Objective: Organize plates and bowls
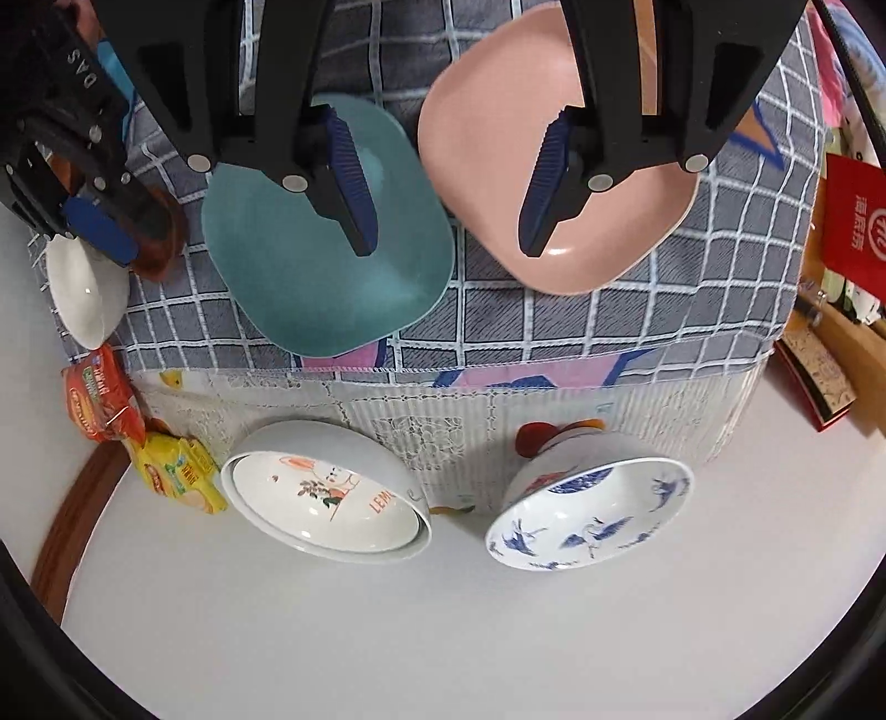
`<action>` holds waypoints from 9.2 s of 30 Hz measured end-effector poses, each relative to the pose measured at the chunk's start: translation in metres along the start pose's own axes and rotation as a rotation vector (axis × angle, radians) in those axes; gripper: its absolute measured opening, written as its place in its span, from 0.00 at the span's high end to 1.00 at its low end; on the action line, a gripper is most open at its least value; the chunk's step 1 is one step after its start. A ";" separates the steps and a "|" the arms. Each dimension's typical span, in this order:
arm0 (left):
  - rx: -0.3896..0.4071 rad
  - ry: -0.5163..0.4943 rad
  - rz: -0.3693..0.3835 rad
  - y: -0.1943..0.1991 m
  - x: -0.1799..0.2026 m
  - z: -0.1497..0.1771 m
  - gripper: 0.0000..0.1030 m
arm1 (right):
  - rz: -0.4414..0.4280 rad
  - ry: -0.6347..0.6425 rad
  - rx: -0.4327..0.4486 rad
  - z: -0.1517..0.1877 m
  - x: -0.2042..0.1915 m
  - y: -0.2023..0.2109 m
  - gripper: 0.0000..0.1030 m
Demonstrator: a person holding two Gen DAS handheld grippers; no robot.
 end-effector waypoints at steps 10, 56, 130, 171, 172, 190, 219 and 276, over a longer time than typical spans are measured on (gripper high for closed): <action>-0.072 -0.019 0.025 -0.047 -0.001 -0.016 0.51 | -0.011 0.040 -0.049 -0.003 -0.014 -0.038 0.63; 0.037 0.003 0.081 0.034 0.007 0.005 0.84 | -0.033 -0.069 0.005 -0.002 -0.008 0.029 0.94; 0.000 0.168 -0.047 0.016 -0.138 0.041 0.80 | -0.104 0.150 -0.030 -0.005 -0.153 -0.024 0.72; -0.024 -0.097 0.106 0.012 0.099 0.041 0.53 | 0.253 -0.213 0.008 0.085 0.154 0.090 0.66; -0.038 -0.104 0.108 0.006 0.106 0.041 0.53 | 0.258 -0.221 0.000 0.090 0.161 0.089 0.66; -0.147 -0.084 0.152 -0.072 0.147 0.029 0.52 | 0.237 -0.339 -0.127 0.122 0.225 0.027 0.66; -0.153 -0.148 0.231 -0.104 0.168 0.018 0.91 | 0.190 -0.394 -0.163 0.122 0.225 0.002 0.91; -0.033 -0.058 0.226 -0.047 0.093 -0.008 0.92 | 0.253 -0.267 -0.144 0.010 0.182 -0.048 0.92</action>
Point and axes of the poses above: each gripper's, at about its wrist camera, not at the fingertips, and y roughly against the way its jaws point, x to its right, z to its underside, the point moved 1 cm from there along -y, roughly the way its jaws point, and after that the axes turned 13 degrees about z, right-handed, at the moved point
